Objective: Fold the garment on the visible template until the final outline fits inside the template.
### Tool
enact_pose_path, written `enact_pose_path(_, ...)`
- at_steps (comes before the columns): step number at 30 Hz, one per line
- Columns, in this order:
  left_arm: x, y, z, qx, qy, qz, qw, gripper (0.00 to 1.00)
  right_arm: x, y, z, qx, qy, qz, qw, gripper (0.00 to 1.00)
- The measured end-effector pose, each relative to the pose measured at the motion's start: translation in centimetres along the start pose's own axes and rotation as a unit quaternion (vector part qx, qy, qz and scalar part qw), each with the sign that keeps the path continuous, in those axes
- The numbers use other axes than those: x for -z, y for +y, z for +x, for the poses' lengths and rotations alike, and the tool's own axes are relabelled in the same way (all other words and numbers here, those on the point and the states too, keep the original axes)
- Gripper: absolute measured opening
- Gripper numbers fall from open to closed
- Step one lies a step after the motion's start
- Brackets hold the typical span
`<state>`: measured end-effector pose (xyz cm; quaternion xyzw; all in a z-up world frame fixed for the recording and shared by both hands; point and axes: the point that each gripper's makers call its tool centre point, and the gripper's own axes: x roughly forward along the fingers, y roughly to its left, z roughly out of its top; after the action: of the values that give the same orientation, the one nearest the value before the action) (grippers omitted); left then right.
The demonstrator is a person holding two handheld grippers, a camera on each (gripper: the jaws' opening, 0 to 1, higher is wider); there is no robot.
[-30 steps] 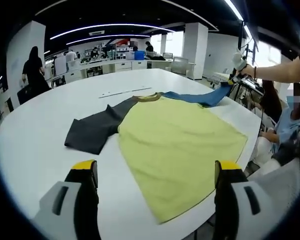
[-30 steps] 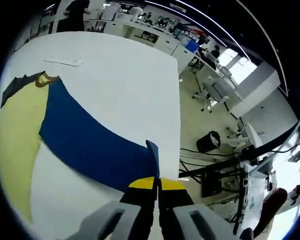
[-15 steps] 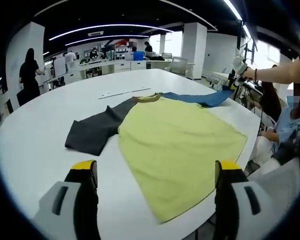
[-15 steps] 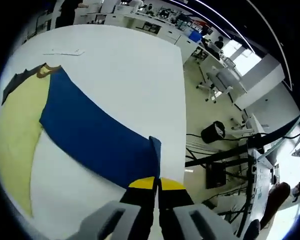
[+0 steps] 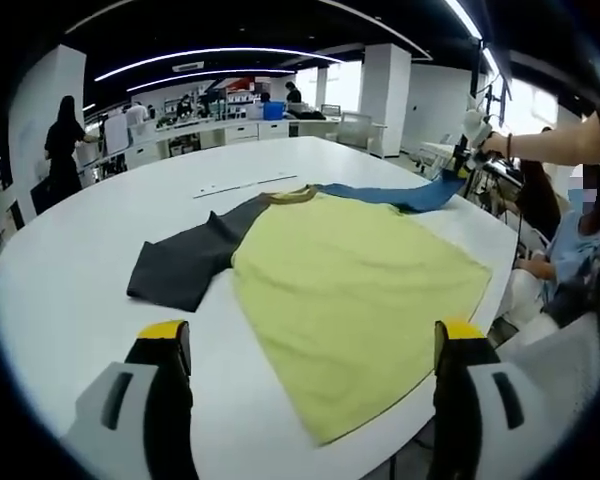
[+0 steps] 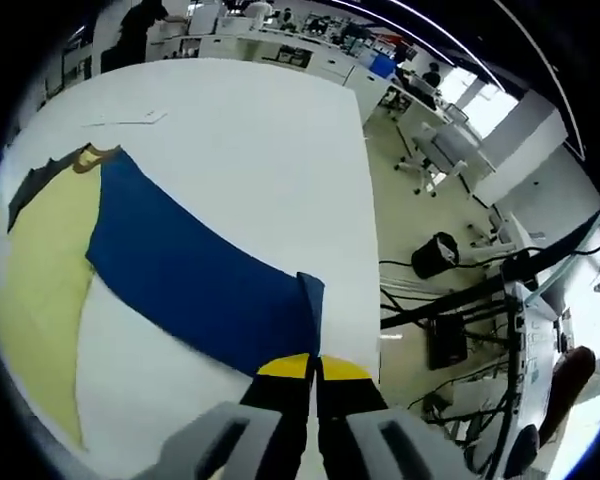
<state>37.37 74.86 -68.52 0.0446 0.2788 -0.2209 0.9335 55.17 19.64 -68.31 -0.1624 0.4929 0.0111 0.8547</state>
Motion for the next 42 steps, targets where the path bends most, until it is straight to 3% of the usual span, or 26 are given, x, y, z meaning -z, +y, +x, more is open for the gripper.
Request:
enact_pose_path(2, -0.1, -0.1, 0.0, 0.001, -0.001, 0.001, 1.0000, 0.99, -0.8, 0.6, -0.4, -0.012, -0.013, 0.016, 0.9997, 0.00)
enact_pose_path(11, -0.1, -0.2, 0.1, 0.002, -0.001, 0.002, 1.0000, 0.99, -5.2, 3.4, -2.0, -0.041, -0.058, 0.007, 0.9975, 0.00)
enact_pose_path(22, -0.4, -0.3, 0.0, 0.003, -0.004, 0.004, 1.0000, 0.99, -9.6, 7.5, -3.0, -0.079, -0.091, -0.005, 0.9927, 0.00)
enact_pose_path(36, 0.5, -0.5, -0.1, 0.003, 0.011, 0.015, 0.9998, 0.99, -13.4, 13.0, -4.6, -0.119, -0.120, -0.042, 0.9847, 0.00)
enact_pose_path(42, 0.0, -0.7, -0.1, 0.007, -0.001, 0.010, 0.9999, 0.99, -15.0, 15.9, -5.2, -0.132, -0.130, -0.070, 0.9802, 0.00)
